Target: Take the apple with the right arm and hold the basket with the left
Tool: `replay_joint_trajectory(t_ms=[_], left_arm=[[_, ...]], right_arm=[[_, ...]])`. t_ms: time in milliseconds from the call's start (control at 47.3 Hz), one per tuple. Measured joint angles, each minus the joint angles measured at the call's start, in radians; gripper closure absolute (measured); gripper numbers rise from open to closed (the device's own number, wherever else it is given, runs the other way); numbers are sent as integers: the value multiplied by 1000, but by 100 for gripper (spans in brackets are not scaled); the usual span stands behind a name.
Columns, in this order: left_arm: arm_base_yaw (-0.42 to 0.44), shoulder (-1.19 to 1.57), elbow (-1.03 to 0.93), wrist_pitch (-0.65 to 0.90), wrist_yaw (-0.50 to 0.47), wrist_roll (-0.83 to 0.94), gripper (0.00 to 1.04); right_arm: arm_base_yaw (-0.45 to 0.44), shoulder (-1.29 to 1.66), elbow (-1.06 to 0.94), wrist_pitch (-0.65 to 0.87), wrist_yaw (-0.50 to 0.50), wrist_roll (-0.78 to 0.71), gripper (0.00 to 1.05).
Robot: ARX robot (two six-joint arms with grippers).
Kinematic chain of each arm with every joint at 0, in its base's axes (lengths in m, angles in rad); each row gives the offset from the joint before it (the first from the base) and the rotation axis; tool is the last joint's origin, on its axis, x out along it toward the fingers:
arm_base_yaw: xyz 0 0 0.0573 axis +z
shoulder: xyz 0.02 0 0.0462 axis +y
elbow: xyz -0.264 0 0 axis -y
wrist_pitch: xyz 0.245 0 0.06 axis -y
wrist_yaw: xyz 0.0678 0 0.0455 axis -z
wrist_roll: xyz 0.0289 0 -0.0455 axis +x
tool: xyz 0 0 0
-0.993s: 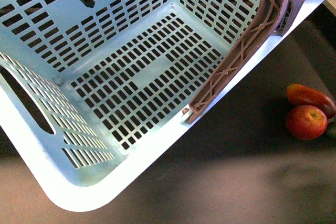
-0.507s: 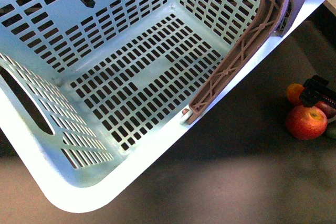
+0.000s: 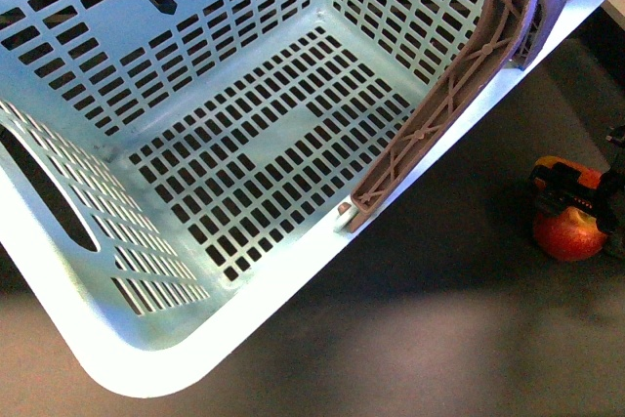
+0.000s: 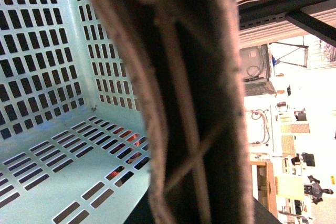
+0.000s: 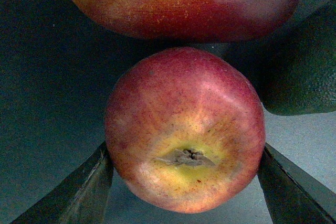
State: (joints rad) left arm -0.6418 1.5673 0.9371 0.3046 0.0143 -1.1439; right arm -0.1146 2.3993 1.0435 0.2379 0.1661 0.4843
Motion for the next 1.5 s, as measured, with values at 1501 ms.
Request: replay_joint_trajectory(t_ms=[1501], left_arm=[[0,0,0,0,0,0,99]], right_arm=[[558,-999,-229,-19,13,2,27]])
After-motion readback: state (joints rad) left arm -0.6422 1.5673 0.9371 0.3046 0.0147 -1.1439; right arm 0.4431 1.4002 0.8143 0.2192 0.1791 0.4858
